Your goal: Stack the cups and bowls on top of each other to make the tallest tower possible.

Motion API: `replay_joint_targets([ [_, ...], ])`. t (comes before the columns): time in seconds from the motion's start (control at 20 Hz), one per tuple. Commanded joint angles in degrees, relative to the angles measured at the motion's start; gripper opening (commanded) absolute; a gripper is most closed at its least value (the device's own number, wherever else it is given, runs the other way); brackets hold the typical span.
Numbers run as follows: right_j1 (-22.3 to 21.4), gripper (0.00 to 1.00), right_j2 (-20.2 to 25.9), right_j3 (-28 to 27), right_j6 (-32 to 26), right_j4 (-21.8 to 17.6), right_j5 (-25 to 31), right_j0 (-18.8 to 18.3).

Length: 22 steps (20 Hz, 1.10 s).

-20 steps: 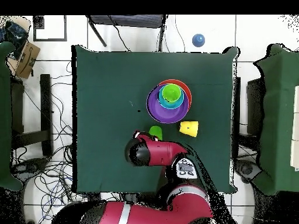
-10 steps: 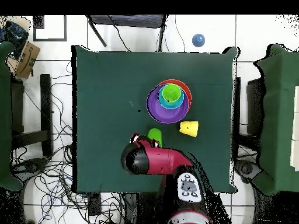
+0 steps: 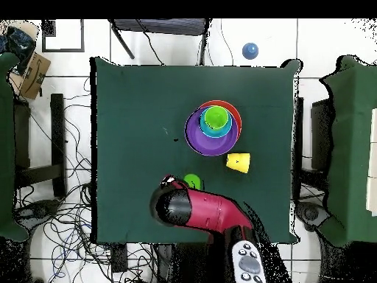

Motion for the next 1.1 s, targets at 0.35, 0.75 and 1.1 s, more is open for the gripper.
replay_joint_targets([
  [0.35, -7.10, 0.00, 6.98, -1.25, 2.45, 6.29, 26.86, -3.97],
  [0.75, -4.25, 0.00, 9.40, -9.38, 0.89, 7.84, 32.70, -6.17],
  [1.1, -1.78, 0.00, 10.57, -15.08, -0.84, 5.84, 31.35, -5.68],
])
